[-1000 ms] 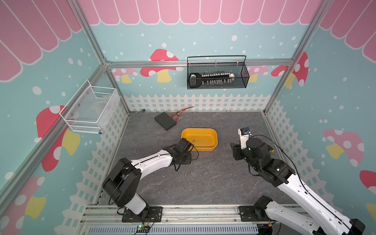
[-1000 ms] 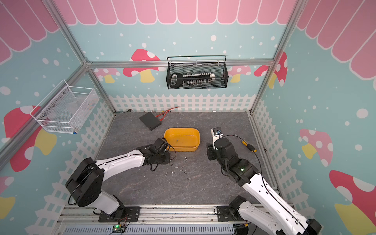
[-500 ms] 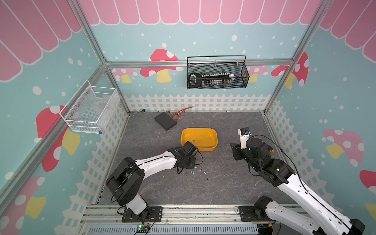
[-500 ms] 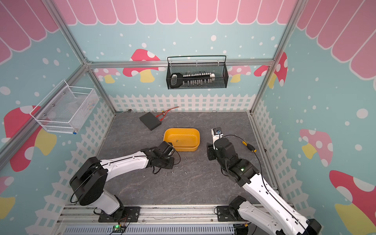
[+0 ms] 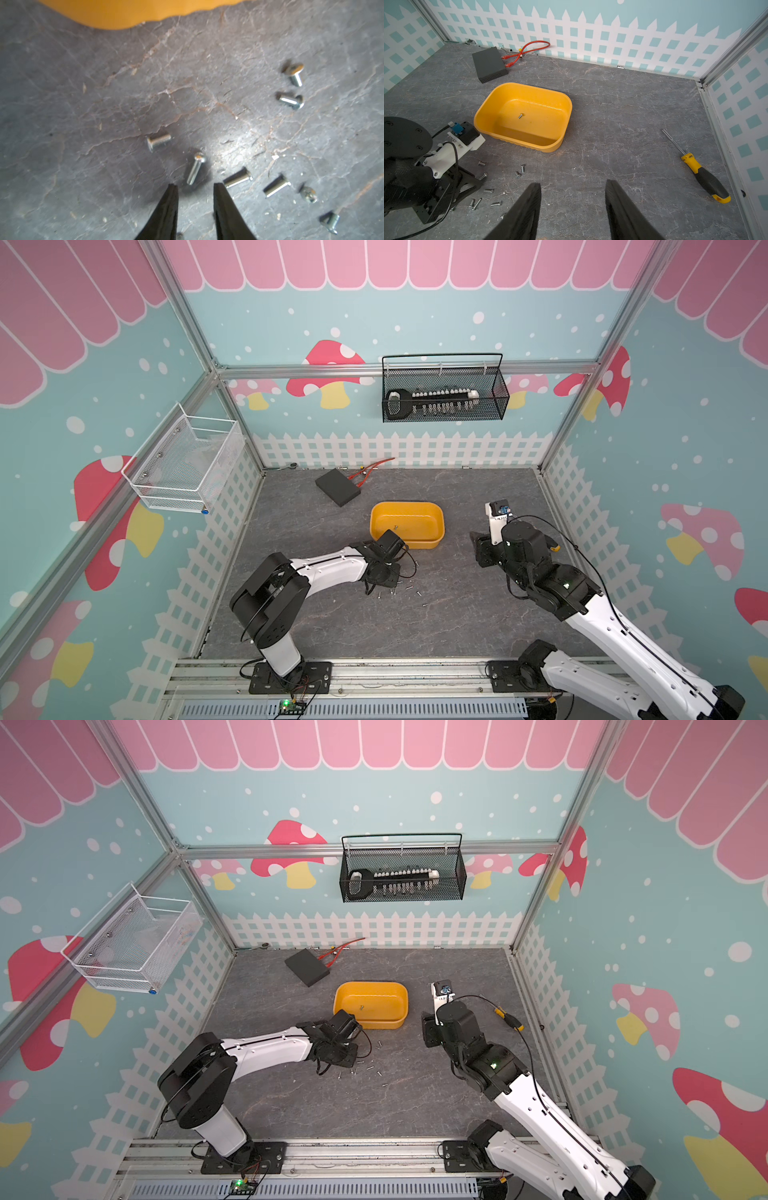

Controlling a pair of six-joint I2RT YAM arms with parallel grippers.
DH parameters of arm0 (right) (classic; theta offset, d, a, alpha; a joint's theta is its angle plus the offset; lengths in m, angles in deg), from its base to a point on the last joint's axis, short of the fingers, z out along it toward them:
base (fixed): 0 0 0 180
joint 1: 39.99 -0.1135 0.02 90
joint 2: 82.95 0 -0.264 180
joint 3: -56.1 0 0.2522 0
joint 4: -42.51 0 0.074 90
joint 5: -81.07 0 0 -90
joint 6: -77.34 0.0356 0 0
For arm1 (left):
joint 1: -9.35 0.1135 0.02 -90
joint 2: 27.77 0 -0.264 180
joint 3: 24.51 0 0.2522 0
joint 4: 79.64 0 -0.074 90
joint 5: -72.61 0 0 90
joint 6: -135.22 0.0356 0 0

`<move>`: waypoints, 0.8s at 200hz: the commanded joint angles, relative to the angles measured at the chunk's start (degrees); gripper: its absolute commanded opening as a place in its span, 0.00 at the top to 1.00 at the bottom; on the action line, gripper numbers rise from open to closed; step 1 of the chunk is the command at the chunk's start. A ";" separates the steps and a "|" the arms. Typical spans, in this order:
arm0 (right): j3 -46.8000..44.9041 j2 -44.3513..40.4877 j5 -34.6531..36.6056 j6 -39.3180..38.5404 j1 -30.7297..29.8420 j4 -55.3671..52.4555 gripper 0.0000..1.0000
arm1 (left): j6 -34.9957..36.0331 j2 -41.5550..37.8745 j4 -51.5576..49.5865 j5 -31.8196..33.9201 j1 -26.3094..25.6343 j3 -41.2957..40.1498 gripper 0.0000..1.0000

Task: Put the screws on the desktop into the storage box
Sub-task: Pick up the screw from the center of the board.

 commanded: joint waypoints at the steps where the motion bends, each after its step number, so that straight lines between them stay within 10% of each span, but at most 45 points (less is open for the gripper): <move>1: 0.73 0.39 0.89 -0.77 0.10 -0.55 0.44 | 2.21 1.81 -0.71 1.15 -0.04 1.92 0.67; 160: 0.12 0.16 1.15 -0.36 0.08 -0.54 0.44 | 3.41 4.64 -1.95 2.77 -0.04 2.07 0.85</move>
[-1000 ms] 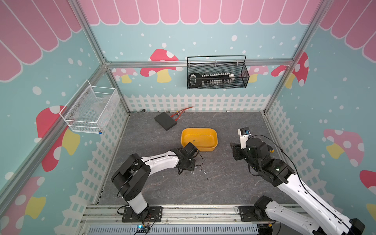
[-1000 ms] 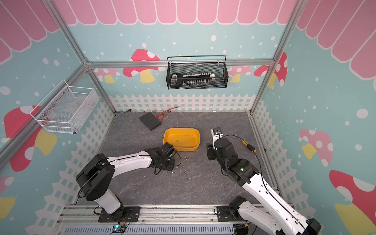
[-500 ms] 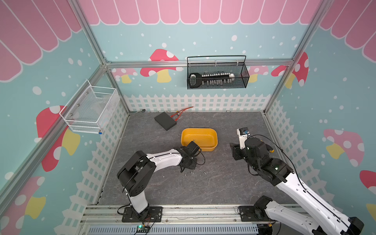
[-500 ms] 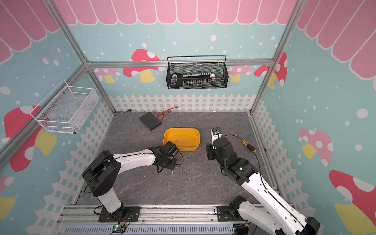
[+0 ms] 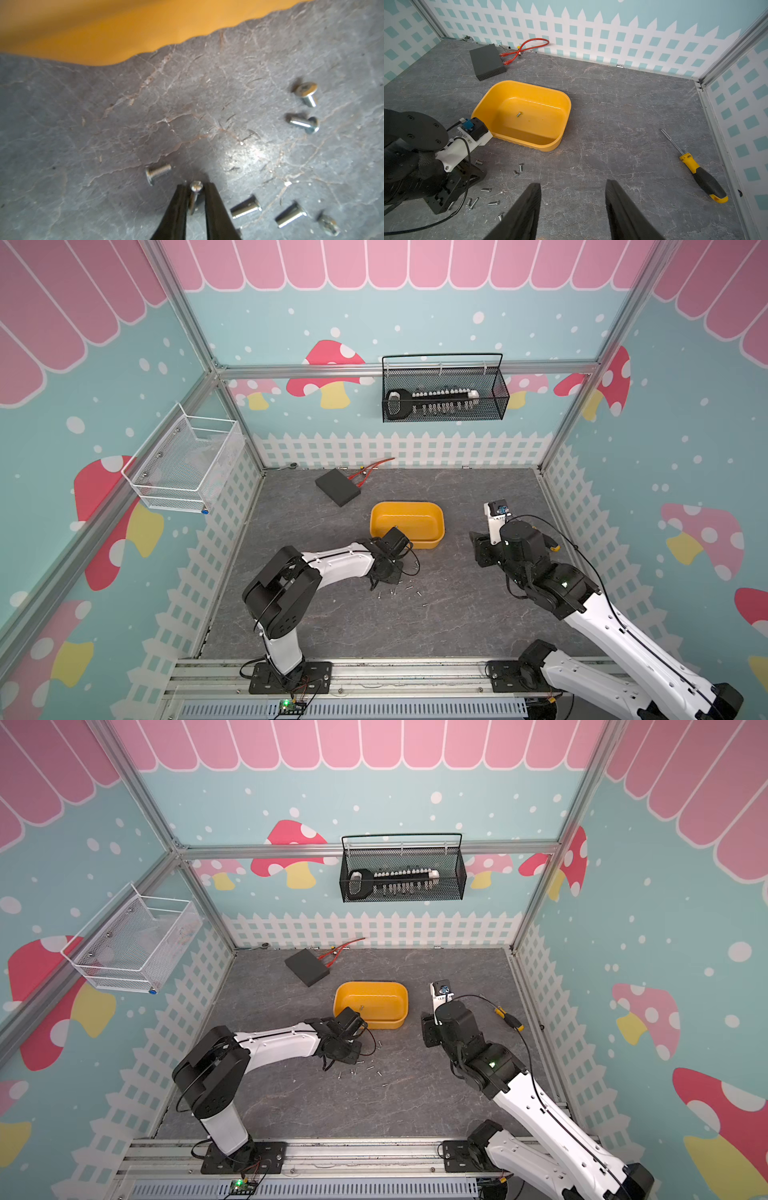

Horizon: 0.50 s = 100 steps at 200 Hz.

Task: Put the screws on the desktop into the storage box
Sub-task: Pick up the screw from the center of the board.

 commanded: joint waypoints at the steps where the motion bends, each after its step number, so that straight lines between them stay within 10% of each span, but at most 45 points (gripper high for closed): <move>1: 0.16 -0.15 0.80 0.06 0.05 -0.54 0.44 | 0.43 0.42 -1.57 0.20 -0.04 -1.14 0.85; 100: 0.29 -0.80 0.63 0.24 0.10 -0.54 0.44 | -0.81 -8.87 -8.70 2.74 -2.10 4.41 0.98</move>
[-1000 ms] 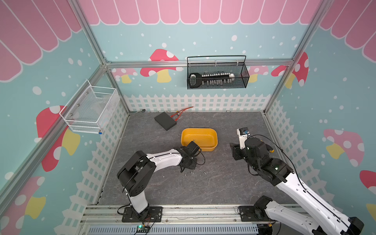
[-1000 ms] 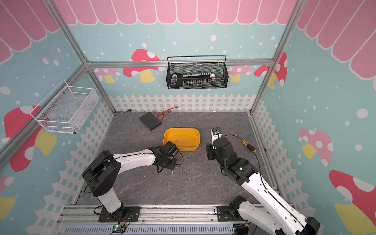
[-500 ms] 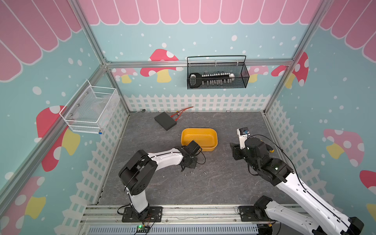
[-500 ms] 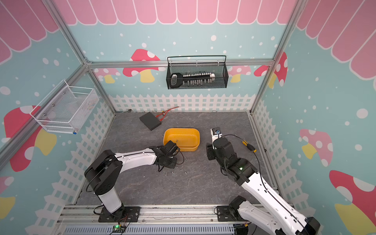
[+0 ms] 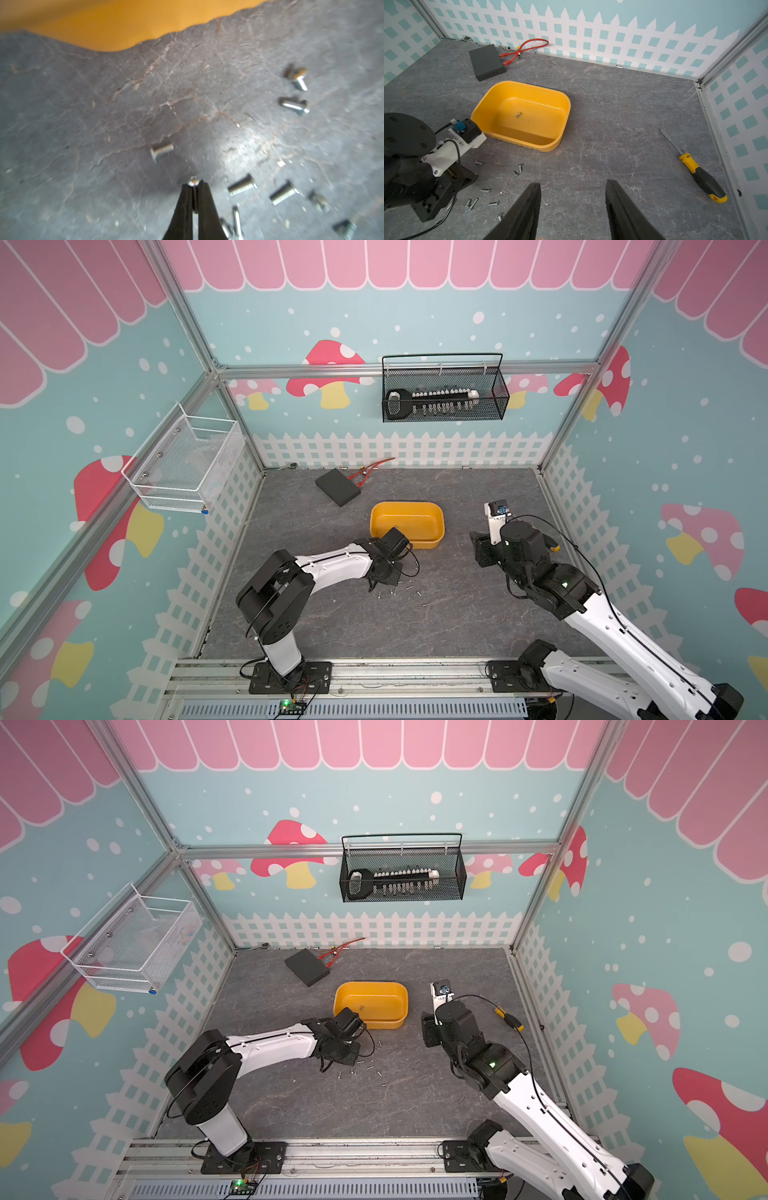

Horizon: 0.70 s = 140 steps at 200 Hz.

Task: Put the screws on the desktop into the storage box
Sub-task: Pick up the screw from the center of the board, then place the screw in the storage box.

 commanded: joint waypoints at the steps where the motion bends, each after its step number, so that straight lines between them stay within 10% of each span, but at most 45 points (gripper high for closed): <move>1: 0.36 -0.66 0.50 0.23 0.06 -0.54 0.44 | -0.58 -4.59 -4.50 2.14 -0.92 4.37 0.98; 46: 0.71 -0.41 0.58 0.38 0.10 -0.54 0.44 | 1.01 -3.30 -10.20 3.95 -1.03 19.65 0.98; 140: 1.47 -0.90 0.46 0.23 0.10 -0.54 0.44 | 5.27 26.72 -16.39 1.69 3.50 56.42 1.00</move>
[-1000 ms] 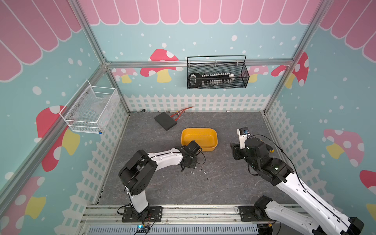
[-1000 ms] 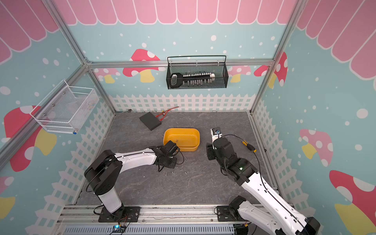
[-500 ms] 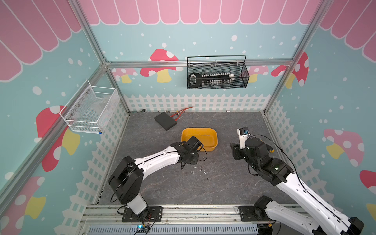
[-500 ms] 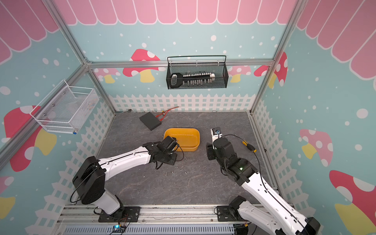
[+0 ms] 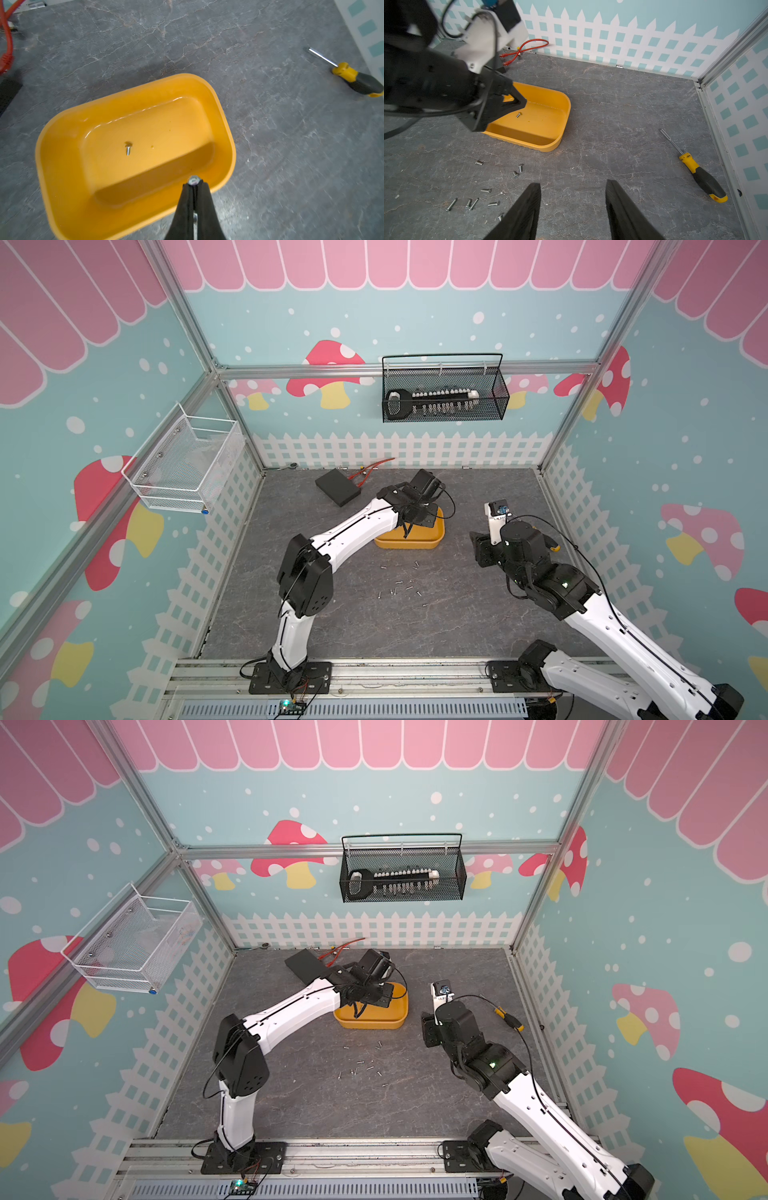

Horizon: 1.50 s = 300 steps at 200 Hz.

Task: Put the screws on the desktop into the storage box
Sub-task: Place the screw in the storage box.

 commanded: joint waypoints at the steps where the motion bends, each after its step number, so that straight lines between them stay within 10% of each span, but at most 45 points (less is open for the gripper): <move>1: 1.43 -0.77 0.45 -0.02 0.10 -0.52 0.44 | 1.75 4.92 -4.27 -0.60 1.90 6.28 1.00; 176: -0.20 1.64 0.49 -1.00 0.32 1.41 0.43 | 3.60 23.21 -6.49 -4.68 4.03 15.98 0.96; 264: 0.75 1.47 -1.01 -1.17 0.41 0.85 0.42 | 3.30 18.23 -6.44 -2.18 2.78 15.61 0.44; 300: 1.89 1.68 -6.54 -2.51 0.44 0.27 0.41 | 3.20 10.41 -6.49 0.67 2.77 14.23 0.38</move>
